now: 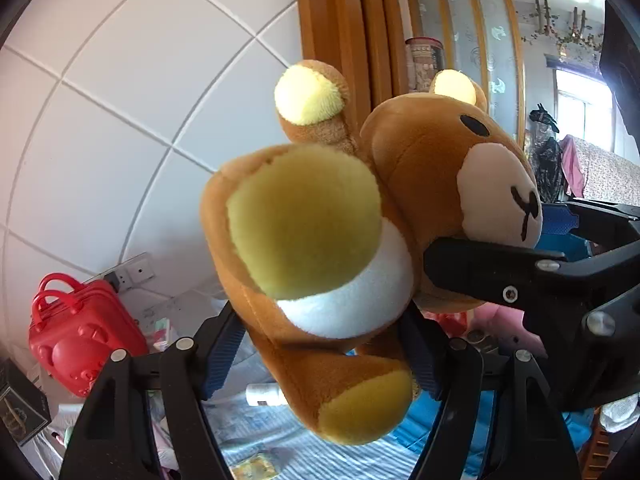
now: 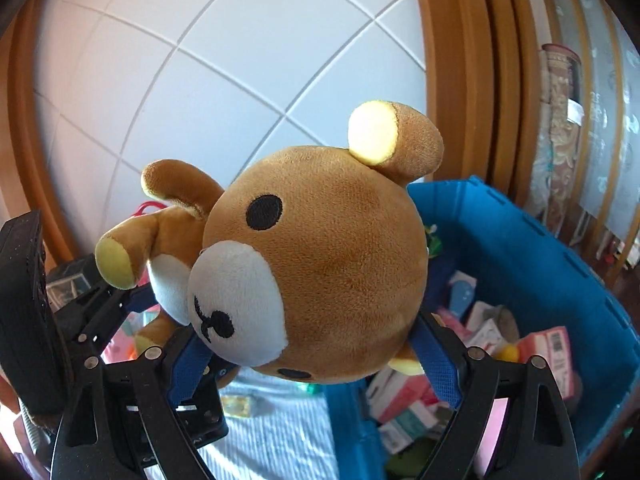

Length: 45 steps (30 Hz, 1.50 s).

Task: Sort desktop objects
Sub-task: 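Lift the bear plush with both tools and carry it over the crate, then open both tools to drop the bear plush into the crate, then move both tools back over the bed toward the yellow packet and green jar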

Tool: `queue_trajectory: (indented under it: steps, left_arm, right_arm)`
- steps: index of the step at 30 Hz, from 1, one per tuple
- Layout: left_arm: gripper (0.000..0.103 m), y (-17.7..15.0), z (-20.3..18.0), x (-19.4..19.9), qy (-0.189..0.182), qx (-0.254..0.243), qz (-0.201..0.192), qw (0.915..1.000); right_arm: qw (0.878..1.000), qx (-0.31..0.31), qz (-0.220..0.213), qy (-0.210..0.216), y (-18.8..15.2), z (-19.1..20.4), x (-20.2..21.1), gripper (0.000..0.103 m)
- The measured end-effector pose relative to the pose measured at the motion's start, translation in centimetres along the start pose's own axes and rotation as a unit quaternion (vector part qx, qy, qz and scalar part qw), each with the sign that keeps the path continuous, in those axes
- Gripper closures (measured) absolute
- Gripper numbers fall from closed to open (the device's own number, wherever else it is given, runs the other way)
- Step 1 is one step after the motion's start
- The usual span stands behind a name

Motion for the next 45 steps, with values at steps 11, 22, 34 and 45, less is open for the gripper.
queue_trajectory:
  steps: [11,22,34,45]
  left_arm:
    - [0.03,4.4,-13.4,-6.6,-0.032,-0.062,0.065,0.9954]
    - [0.027,3.5,-18.6,-12.0,-0.035,-0.093,0.178,0.979]
    - [0.026,3.2,-16.9,-11.8,-0.016,-0.093,0.159,0.9828]
    - [0.026,2.6,-15.9,-12.0,-0.018,-0.086,0.165,0.9823]
  right_arm:
    - [0.997,-0.07,0.03,-0.018,0.9,-16.0,1.7,0.012]
    - [0.988,-0.129,0.087,0.014,-2.2,-24.3,-0.6,0.009]
    - [0.982,-0.173,0.076,0.006,-2.7,-27.8,-1.2,0.0]
    - [0.981,-0.156,0.112,-0.034,-4.2,-28.2,-1.9,0.0]
Point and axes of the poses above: each gripper's, at about its wrist camera, not at the fingertips, and x roughly against the way its jaws point, z to its left, y to its top, the point moved 9 cm from there along -x, roughly the way its jaws point, and after that the axes turned 7 degrees about y, right-handed, at the moved point
